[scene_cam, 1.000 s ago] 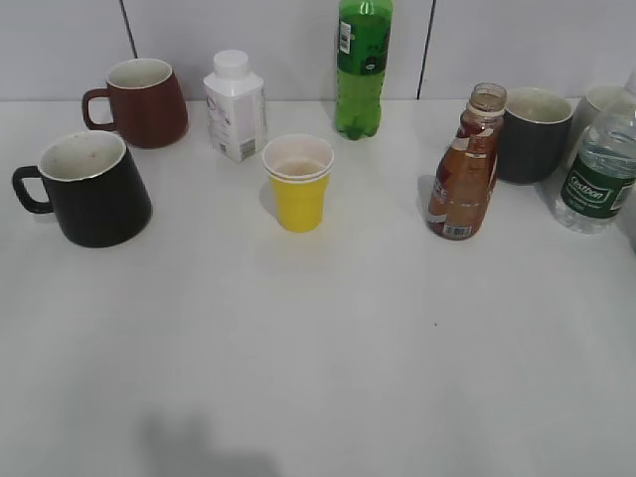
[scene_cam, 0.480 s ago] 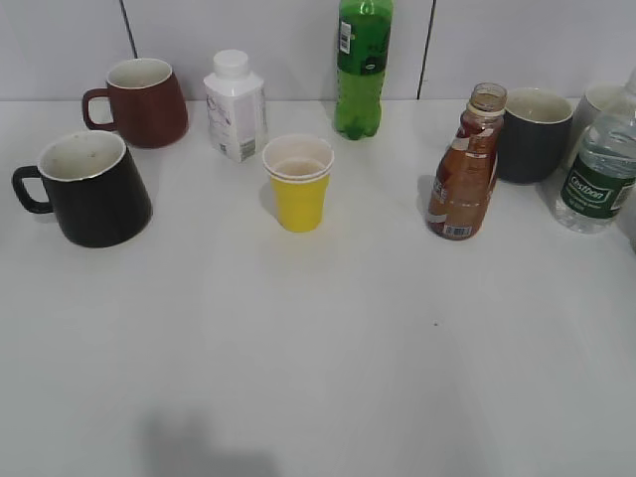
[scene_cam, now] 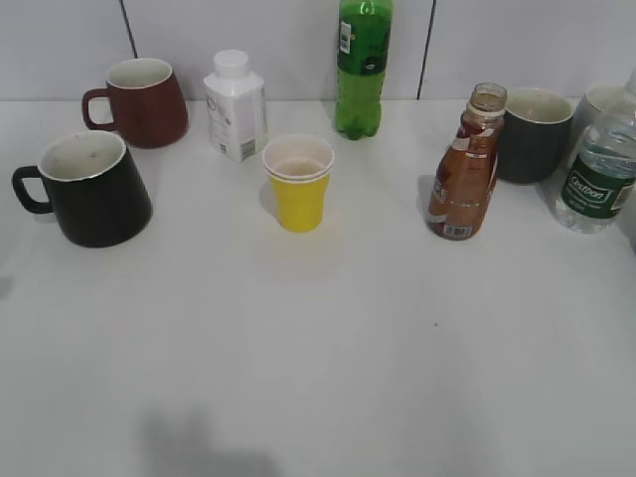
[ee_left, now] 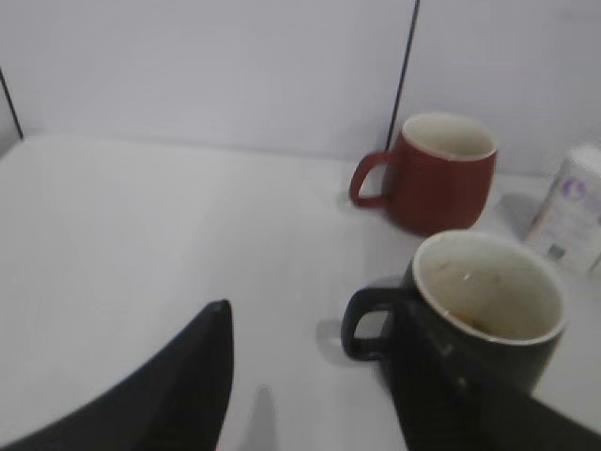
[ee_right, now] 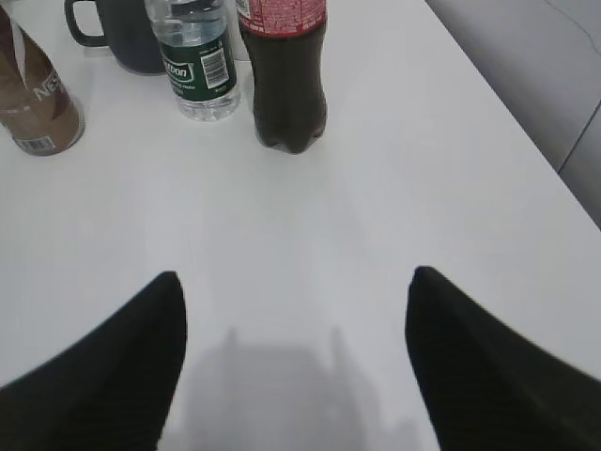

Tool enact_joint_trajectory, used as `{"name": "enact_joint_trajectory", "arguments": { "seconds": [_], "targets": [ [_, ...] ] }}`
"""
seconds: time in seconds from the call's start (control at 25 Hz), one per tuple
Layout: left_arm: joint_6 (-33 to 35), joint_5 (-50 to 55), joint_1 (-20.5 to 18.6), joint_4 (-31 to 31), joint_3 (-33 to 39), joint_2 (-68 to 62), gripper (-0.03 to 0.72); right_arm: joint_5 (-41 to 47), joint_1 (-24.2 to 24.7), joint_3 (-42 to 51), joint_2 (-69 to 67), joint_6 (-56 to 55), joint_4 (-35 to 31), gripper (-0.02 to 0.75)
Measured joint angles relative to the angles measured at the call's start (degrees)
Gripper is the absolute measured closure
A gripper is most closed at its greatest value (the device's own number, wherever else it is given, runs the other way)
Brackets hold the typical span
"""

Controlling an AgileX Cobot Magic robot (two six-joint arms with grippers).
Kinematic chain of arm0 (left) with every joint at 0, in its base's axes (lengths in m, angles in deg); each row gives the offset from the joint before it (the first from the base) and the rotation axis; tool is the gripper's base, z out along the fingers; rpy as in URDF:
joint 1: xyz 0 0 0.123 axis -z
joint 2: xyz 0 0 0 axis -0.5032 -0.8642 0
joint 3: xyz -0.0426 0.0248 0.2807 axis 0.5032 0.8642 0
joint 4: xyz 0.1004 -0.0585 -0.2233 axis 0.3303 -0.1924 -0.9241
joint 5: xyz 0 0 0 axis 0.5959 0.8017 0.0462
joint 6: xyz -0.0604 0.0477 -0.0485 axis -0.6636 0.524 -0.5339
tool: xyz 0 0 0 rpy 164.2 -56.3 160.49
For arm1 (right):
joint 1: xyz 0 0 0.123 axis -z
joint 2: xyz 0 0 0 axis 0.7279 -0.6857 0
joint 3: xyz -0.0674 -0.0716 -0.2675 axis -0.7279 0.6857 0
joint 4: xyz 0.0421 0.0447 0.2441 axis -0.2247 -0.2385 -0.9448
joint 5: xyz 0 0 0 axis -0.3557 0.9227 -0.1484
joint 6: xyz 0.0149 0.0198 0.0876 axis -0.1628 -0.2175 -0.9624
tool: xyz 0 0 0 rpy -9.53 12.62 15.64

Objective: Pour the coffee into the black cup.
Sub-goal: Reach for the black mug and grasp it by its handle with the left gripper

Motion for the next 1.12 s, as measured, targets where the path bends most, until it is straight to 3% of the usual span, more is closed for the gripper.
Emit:
{"name": "enact_joint_trajectory", "arguments": {
  "seconds": [0.44,0.72,1.12],
  "targets": [
    [-0.18,-20.19,0.0,4.1,0.06,-24.28,0.275,0.0,0.0,0.0,0.0,0.0,0.0,0.168],
    [-2.53,-29.21,0.0,7.11,0.06,-30.38,0.275,0.0,0.0,0.0,0.0,0.0,0.0,0.168],
    [-6.9,-38.89,0.04,16.22,0.06,-40.11,0.275,0.0,0.0,0.0,0.0,0.0,0.0,0.168]
  ]
}}
